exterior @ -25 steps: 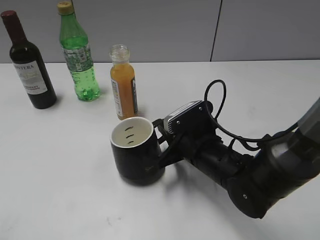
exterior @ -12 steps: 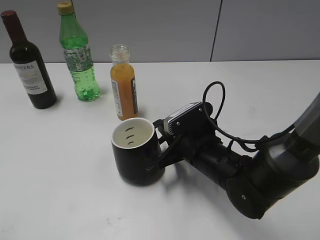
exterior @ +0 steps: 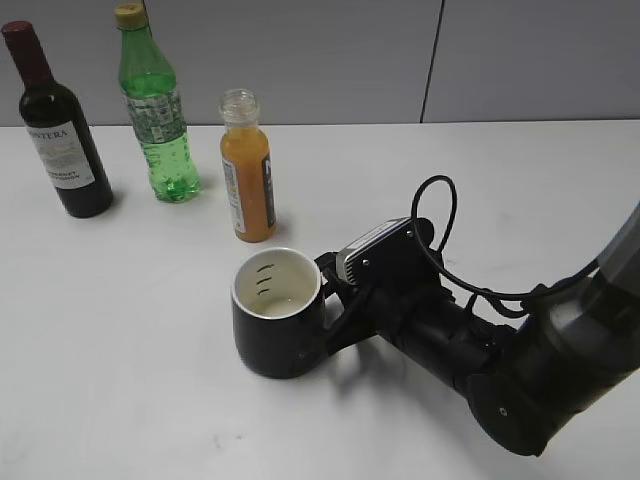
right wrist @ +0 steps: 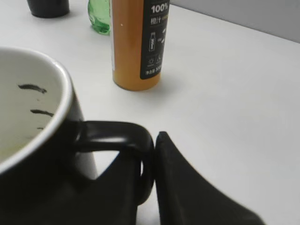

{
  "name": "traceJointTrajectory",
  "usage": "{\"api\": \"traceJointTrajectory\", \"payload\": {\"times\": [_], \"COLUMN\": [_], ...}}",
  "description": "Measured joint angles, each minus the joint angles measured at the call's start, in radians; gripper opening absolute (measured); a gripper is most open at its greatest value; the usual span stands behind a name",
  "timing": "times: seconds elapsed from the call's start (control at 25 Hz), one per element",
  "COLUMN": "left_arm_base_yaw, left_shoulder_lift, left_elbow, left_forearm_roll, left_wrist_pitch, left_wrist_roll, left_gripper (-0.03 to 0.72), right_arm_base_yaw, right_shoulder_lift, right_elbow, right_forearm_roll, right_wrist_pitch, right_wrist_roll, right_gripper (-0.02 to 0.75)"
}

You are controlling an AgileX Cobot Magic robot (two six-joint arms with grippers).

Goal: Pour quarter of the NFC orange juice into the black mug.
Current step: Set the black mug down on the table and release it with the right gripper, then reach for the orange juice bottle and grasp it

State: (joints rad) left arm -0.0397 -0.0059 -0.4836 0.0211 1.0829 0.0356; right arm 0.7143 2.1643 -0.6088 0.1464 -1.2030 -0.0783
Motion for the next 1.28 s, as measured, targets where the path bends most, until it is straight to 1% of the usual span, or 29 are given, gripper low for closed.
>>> {"api": "traceJointTrajectory", "payload": {"times": [0.12, 0.2, 0.28, 0.36, 0.72, 0.92, 1.28], "left_arm_base_yaw": [0.000, 0.000, 0.000, 0.000, 0.000, 0.000, 0.000], "left_shoulder_lift": [0.000, 0.000, 0.000, 0.000, 0.000, 0.000, 0.000], "left_elbow": [0.000, 0.000, 0.000, 0.000, 0.000, 0.000, 0.000], "left_forearm_roll": [0.000, 0.000, 0.000, 0.000, 0.000, 0.000, 0.000], "left_wrist_pitch": [0.000, 0.000, 0.000, 0.000, 0.000, 0.000, 0.000], "left_wrist_roll": [0.000, 0.000, 0.000, 0.000, 0.000, 0.000, 0.000], "left_gripper": [0.231, 0.231, 0.231, 0.231, 0.231, 0.231, 0.231], "right_arm_base_yaw": [0.000, 0.000, 0.000, 0.000, 0.000, 0.000, 0.000], "right_shoulder_lift": [0.000, 0.000, 0.000, 0.000, -0.004, -0.015, -0.093], "right_elbow": [0.005, 0.006, 0.008, 0.017, 0.042, 0.064, 0.160], "right_forearm_roll": [-0.007, -0.009, -0.010, -0.009, -0.006, -0.006, -0.005], "right_wrist_pitch": [-0.002, -0.003, -0.003, -0.004, -0.012, -0.012, -0.011], "right_wrist_roll": [0.000, 0.000, 0.000, 0.001, 0.001, 0.002, 0.002], "right_gripper": [0.181, 0.274, 0.347, 0.404, 0.515, 0.592, 0.605]}}
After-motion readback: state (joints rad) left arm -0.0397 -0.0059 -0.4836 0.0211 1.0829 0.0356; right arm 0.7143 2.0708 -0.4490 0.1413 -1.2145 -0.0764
